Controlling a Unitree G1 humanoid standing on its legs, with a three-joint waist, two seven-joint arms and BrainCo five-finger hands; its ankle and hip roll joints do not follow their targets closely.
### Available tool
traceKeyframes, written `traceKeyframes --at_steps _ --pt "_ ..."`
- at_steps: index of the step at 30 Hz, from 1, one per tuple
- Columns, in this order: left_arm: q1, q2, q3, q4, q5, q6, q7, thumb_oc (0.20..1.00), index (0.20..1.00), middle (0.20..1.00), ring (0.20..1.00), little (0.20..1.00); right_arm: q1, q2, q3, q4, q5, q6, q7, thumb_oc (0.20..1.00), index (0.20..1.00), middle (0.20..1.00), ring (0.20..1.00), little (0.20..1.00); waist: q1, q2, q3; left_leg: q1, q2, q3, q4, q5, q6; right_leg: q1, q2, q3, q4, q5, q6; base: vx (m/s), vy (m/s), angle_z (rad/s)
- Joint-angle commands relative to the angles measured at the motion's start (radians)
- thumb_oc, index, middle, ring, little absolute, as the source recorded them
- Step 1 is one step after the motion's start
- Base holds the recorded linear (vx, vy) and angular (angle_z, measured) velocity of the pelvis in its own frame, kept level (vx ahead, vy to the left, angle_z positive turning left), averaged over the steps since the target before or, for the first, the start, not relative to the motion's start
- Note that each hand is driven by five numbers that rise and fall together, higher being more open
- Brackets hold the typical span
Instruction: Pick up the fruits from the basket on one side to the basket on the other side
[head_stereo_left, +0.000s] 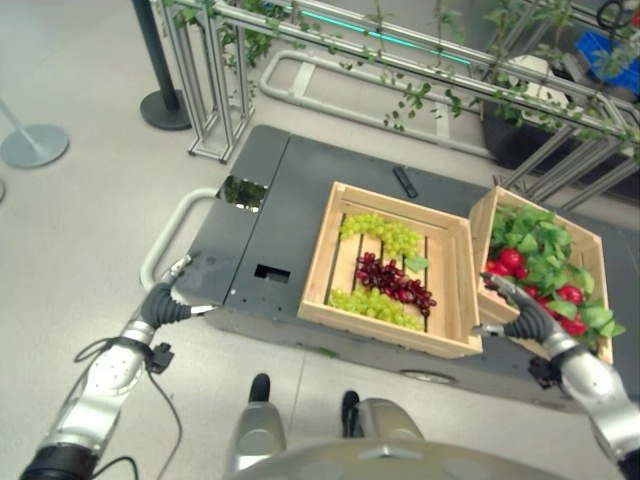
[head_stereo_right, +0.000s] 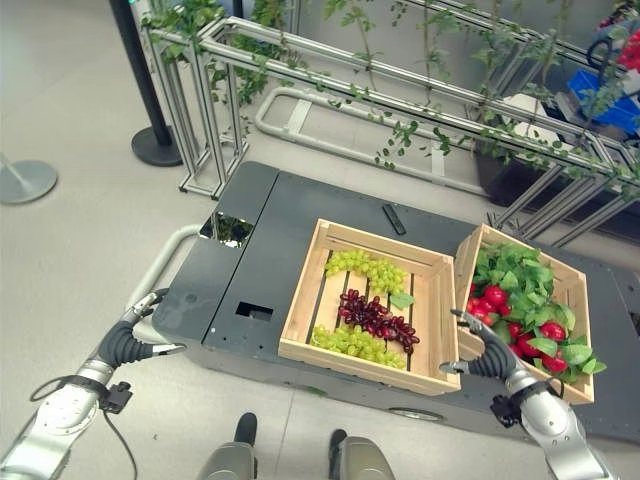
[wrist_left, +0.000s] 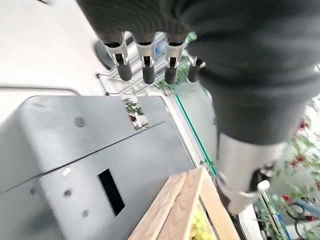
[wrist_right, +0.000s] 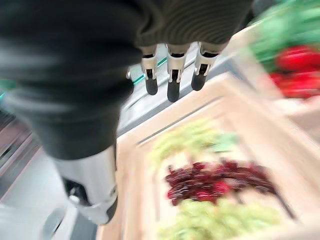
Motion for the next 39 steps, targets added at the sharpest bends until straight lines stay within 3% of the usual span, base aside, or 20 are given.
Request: traceKeyframes --at_steps 1,2,3,6,14,18,30,38,39 --pt "-0.043 0.001 0.023 -0.052 -0.061 -0.045 0.005 1.000 1.000 1.000 1.000 1.000 -0.154 -0.086 0.023 -0.014 0.090 -0.023 0.033 1.000 1.000 1.000 1.000 1.000 0.034 0.002 0.035 0.044 -0.047 0.032 0.101 -0.116 0.017 0.005 -0.023 -0.021 -0.020 0.108 0.065 -0.05 -0.050 0.24" --pt "-0.042 -0.001 0.026 -0.052 -0.062 -0.045 0.005 1.000 1.000 1.000 1.000 1.000 -0.159 -0.089 0.026 -0.013 0.092 -0.023 0.034 1.000 1.000 1.000 1.000 1.000 0.030 0.004 0.035 0.041 -0.047 0.031 0.102 -0.116 0.017 0.004 -0.023 -0.022 -0.020 0.109 0.065 -0.13 -0.133 0.08" --pt "-0.048 0.019 0.002 -0.082 -0.078 -0.042 -0.012 1.000 1.000 1.000 1.000 1.000 -0.329 -0.229 0.122 0.000 0.131 0.002 0.056 1.000 1.000 1.000 1.000 1.000 0.045 0.004 0.065 0.008 -0.041 0.017 0.106 -0.098 0.005 -0.012 -0.018 -0.044 -0.035 0.111 0.056 -0.11 -0.120 0.09" --pt "-0.061 0.018 -0.012 -0.106 -0.108 -0.034 -0.015 1.000 1.000 1.000 1.000 1.000 -0.551 -0.312 0.275 0.014 0.101 0.020 0.053 1.000 1.000 1.000 1.000 1.000 0.056 0.004 0.100 -0.023 -0.037 0.000 0.106 -0.083 0.000 -0.035 -0.012 -0.056 -0.038 0.116 0.050 -0.09 -0.082 0.14" --pt "-0.108 0.027 -0.030 -0.150 -0.105 -0.032 0.011 1.000 1.000 1.000 1.000 1.000 -1.014 -0.289 0.617 0.137 0.115 0.051 0.037 1.000 1.000 1.000 1.000 1.000 0.070 0.007 0.158 -0.081 -0.035 -0.023 0.107 -0.060 -0.006 -0.089 -0.008 -0.067 -0.018 0.115 0.043 -0.04 -0.027 0.12" --pt "-0.142 0.040 -0.023 -0.180 -0.106 -0.035 0.041 1.000 1.000 1.000 1.000 1.000 -1.159 -0.246 0.704 0.229 0.091 0.067 0.013 1.000 1.000 1.000 1.000 1.000 0.083 0.026 0.201 -0.127 -0.040 -0.030 0.122 -0.049 -0.009 -0.136 -0.007 -0.068 0.020 0.106 0.037 -0.06 -0.010 0.08" --pt "-0.165 0.031 0.028 -0.246 -0.102 -0.034 0.107 1.000 1.000 1.000 1.000 1.000 -1.346 -0.185 0.798 0.367 0.080 0.114 0.008 1.000 1.000 1.000 1.000 1.000 0.085 0.060 0.296 -0.229 -0.048 -0.032 0.176 -0.042 -0.015 -0.238 -0.007 -0.077 0.084 0.094 0.022 -0.04 -0.010 0.03" --pt "-0.148 0.032 0.039 -0.267 -0.086 -0.018 0.115 1.000 1.000 1.000 1.000 1.000 -1.440 -0.166 0.888 0.479 0.027 0.154 0.029 1.000 1.000 1.000 1.000 1.000 0.069 0.059 0.296 -0.294 -0.046 -0.039 0.178 -0.031 -0.019 -0.299 -0.003 -0.078 0.090 0.093 0.018 0.00 0.000 0.00" --pt "-0.148 0.029 0.037 -0.260 -0.082 -0.015 0.125 1.000 1.000 1.000 1.000 1.000 -1.456 -0.150 0.886 0.514 -0.010 0.161 -0.002 1.000 1.000 1.000 1.000 1.000 0.066 0.058 0.296 -0.299 -0.046 -0.037 0.176 -0.030 -0.019 -0.302 -0.002 -0.078 0.087 0.095 0.018 0.00 0.000 0.00"
